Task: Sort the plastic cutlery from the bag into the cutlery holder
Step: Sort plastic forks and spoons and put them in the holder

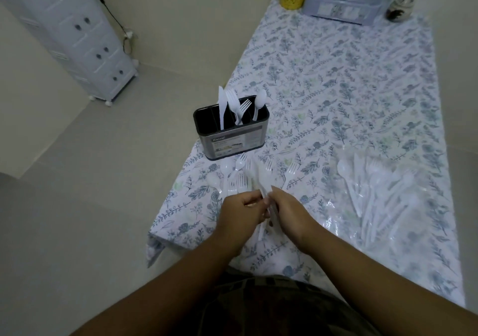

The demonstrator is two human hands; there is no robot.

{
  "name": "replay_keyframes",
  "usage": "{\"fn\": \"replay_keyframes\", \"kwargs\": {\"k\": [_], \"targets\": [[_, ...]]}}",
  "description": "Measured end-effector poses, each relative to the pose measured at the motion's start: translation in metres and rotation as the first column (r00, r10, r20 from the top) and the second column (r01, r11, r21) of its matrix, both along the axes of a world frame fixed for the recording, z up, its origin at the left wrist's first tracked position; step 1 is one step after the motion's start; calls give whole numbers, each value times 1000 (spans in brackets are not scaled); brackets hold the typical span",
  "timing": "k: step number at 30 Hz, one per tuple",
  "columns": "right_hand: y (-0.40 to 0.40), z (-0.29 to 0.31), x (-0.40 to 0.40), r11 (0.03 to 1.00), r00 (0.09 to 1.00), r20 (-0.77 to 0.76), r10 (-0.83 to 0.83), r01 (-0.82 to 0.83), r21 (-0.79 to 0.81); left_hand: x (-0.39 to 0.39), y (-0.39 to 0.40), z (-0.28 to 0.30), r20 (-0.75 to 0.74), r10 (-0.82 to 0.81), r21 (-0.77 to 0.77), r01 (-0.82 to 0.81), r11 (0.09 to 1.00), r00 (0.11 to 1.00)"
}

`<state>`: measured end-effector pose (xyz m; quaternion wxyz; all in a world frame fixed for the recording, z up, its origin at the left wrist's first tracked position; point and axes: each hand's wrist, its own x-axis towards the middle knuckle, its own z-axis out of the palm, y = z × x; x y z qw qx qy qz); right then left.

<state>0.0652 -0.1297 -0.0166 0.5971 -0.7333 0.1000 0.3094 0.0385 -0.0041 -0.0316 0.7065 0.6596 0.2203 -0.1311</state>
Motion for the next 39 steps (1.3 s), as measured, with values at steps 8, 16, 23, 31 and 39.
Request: {"fn": "replay_keyframes", "kwargs": {"k": [8,16,23,31,39], "targets": [[36,15,30,998,964,258,59,-62,2,28,42,26,297,12,220,-80,972,955],[83,64,100,991,879,470,-87,30,127,99,95,68,527,-29,357,-190,915,849],[103,76,143,979,821,534,-200,145,144,148,118,85,571,-29,269,-154,951,821],[107,34,142,956,787,610,92,101,-275,151,128,43,506,-186,466,-85,881,842],[90,12,126,826,755,601,263,146,-545,127,130,32,473,-399,799,-191,571,786]]}}
